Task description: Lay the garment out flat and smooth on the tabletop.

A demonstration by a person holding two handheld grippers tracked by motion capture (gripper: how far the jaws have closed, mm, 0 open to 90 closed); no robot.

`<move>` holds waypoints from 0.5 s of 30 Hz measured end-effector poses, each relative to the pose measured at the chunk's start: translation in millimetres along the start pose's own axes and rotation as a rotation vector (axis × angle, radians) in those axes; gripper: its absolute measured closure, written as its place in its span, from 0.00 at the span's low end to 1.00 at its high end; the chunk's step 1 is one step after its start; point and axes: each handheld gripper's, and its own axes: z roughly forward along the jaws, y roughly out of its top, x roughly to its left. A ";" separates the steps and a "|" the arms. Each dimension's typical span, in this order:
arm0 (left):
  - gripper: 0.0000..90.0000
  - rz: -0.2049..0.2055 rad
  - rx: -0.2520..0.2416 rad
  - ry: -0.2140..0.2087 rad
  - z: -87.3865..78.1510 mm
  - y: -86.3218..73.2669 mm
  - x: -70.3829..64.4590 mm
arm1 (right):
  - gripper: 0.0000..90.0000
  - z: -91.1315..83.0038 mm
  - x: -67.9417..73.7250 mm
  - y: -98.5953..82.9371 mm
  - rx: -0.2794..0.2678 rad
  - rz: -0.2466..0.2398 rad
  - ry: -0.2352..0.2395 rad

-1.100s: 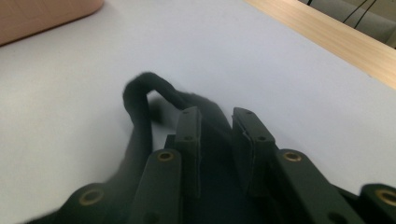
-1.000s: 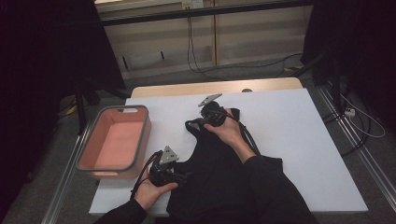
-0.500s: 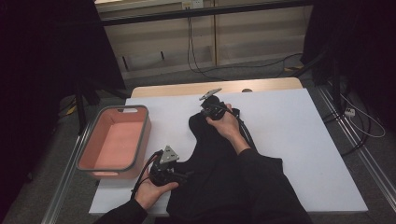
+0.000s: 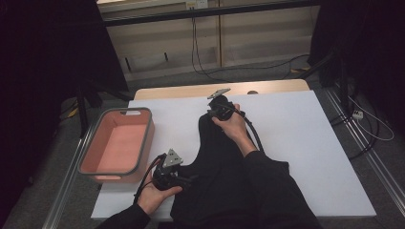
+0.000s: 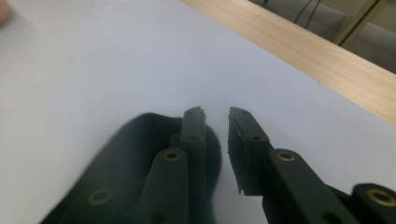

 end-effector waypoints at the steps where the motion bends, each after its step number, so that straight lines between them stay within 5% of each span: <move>1: 0.13 -0.001 0.000 0.001 0.0 0.0 -0.2 | 0.86 -4.8 3.0 2.1 -0.016 -0.005 0.019; 7: 0.13 0.002 0.001 0.003 0.3 -0.1 -0.7 | 0.79 -0.8 19.3 3.2 0.010 -0.036 0.075; 12: 0.13 0.002 0.001 -0.001 0.4 -0.2 -0.3 | 0.72 15.8 16.6 -7.4 0.069 -0.014 0.044; 15: 0.13 0.005 0.000 -0.002 1.0 -0.1 -0.6 | 0.77 22.2 16.4 -11.8 0.093 -0.014 0.034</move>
